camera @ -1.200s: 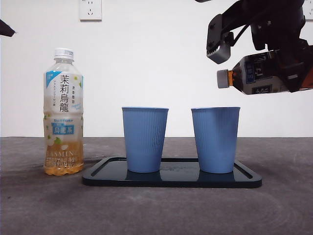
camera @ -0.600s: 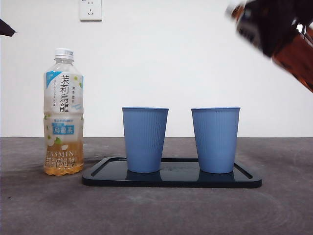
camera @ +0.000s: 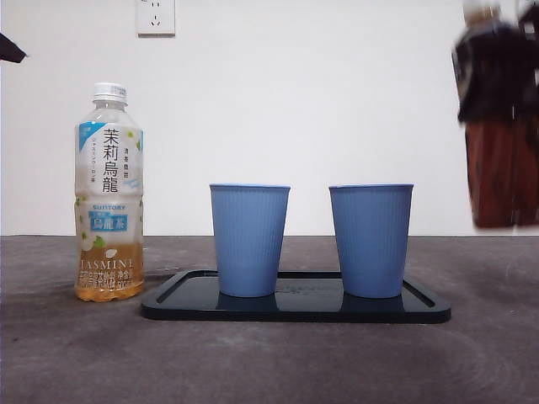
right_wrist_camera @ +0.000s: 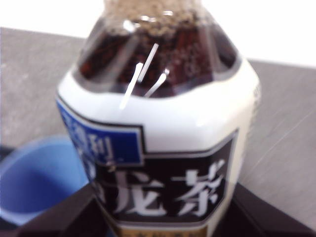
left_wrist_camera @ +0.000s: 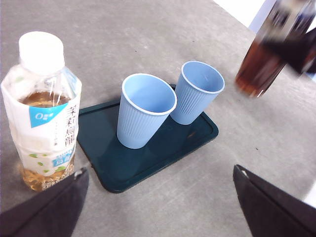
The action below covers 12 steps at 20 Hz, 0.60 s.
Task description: Pour the drink into the cup
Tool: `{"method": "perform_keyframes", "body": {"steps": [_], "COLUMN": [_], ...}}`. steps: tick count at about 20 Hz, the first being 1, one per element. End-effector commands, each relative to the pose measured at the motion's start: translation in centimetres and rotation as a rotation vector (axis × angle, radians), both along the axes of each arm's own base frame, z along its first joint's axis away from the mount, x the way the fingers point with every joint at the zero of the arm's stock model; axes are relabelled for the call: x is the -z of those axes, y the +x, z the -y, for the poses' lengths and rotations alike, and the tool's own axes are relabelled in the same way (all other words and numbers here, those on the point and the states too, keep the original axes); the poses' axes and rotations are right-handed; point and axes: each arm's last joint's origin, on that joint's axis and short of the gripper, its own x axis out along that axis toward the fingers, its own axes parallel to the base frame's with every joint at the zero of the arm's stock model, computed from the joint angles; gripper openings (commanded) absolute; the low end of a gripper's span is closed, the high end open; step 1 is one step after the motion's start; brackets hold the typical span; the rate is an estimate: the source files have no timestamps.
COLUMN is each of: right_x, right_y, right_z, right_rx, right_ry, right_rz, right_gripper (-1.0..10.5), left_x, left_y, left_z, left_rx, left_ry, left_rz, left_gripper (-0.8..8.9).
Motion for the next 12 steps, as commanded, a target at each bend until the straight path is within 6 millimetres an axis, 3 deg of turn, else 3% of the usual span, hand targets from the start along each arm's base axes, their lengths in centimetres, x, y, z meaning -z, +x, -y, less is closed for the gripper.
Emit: {"method": "perform_keyframes", "body": {"steps": [1, 3, 12], "right_x": [0.2, 1.7, 4.3], "right_y": [0.5, 1.1, 4.1], "right_z": [0.1, 0.3, 0.6], "right_rx": [0.011, 0.024, 0.029], "right_ry": [0.095, 0.088, 0.094], "right_rz": [0.130, 0.111, 0.134], "right_gripper": [2.1, 2.1, 2.1], "left_x": [-0.3, -0.3, -0.3], "left_y": [0.1, 0.1, 0.1], "left_z": [0.1, 0.1, 0.1], "left_rx": [0.012, 0.013, 0.013], "left_ry": [0.006, 0.007, 0.007], "left_rz": [0.023, 0.023, 0.024], "left_gripper": [4.68, 4.68, 4.68]}}
